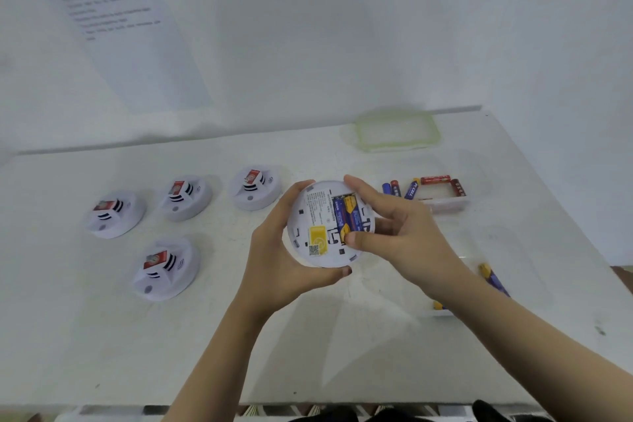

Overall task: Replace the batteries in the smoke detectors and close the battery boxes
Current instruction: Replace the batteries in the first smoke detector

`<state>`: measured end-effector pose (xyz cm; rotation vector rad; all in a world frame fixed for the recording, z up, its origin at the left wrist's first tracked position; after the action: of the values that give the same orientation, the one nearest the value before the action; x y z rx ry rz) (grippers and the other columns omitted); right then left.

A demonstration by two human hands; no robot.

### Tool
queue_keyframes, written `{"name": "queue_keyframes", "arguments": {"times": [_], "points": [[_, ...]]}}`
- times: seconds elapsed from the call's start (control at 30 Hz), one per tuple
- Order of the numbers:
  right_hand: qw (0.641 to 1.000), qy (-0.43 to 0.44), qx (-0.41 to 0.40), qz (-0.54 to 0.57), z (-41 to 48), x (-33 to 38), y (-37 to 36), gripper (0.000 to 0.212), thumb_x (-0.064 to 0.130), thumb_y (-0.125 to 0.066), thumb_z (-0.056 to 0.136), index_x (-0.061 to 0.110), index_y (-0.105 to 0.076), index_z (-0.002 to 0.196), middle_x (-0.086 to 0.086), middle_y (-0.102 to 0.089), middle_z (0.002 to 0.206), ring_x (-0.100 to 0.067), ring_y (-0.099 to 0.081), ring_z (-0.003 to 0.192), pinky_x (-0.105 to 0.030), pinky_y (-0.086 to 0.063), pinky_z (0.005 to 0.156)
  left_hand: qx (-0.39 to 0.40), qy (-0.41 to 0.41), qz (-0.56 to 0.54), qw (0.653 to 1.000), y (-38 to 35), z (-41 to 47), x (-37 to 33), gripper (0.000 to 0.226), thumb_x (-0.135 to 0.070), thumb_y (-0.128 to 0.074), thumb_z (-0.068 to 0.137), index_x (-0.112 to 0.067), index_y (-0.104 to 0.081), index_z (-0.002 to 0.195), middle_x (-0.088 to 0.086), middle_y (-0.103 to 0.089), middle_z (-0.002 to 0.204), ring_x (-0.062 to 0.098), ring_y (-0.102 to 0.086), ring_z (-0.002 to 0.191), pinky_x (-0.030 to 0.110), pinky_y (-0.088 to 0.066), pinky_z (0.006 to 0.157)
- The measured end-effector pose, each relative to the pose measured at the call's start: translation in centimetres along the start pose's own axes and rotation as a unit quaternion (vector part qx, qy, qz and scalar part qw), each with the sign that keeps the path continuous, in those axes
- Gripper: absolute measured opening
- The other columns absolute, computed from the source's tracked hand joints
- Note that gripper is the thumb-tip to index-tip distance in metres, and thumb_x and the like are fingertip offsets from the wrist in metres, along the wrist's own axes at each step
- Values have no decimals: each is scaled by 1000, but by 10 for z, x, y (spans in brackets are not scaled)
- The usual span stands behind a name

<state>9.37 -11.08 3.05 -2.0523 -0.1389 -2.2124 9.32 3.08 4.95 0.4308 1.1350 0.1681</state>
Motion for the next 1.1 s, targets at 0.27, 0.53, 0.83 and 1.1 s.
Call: {"name": "queue_keyframes", "arguments": {"times": [0.27, 0.53, 0.83, 1.1], "points": [[998, -28, -13, -54, 3, -30, -36, 66, -7, -64, 81, 41, -51, 124, 4, -69, 108, -12, -67, 96, -30, -55, 84, 27, 66, -18, 997, 19, -16, 48, 94, -34, -88, 44, -35, -46, 128, -25, -62, 117, 1, -61, 108, 14, -51, 82], [981, -62, -97, -157, 5, -56, -55, 37, 8, -43, 97, 24, -52, 129, 17, -52, 121, 6, -51, 105, 3, -35, 82, 72, 101, -14, 992, 35, -34, 96, 97, -31, -86, 46, -29, -45, 133, -24, -59, 121, 0, -58, 114, 16, -51, 87], [853, -83, -110, -504, 25, -89, -48, 50, 39, -42, 94, 13, -46, 136, -18, -31, 151, -31, -23, 141, -37, -14, 115, 90, 106, -12, 990, 56, -37, 121, 97, -26, -89, 49, -31, -42, 134, -26, -57, 124, 0, -56, 117, 17, -50, 91], [850, -48, -181, -493, 26, -68, -40, 31, 32, -72, 77, 13, -65, 100, -4, -67, 101, -29, -56, 100, -34, -36, 85, 118, 105, -42, 987, 54, -42, 131, 98, -14, -90, 52, -26, -41, 136, -21, -58, 125, 3, -55, 120, 21, -49, 94]]}}
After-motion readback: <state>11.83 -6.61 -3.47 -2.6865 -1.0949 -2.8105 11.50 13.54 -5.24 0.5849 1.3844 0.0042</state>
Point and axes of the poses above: each hand's wrist, its own z-axis towards the middle knuckle, its own y-axis out of the back of the hand, x = y × z, the point moved 10 cm from there along z, towards the middle knuckle
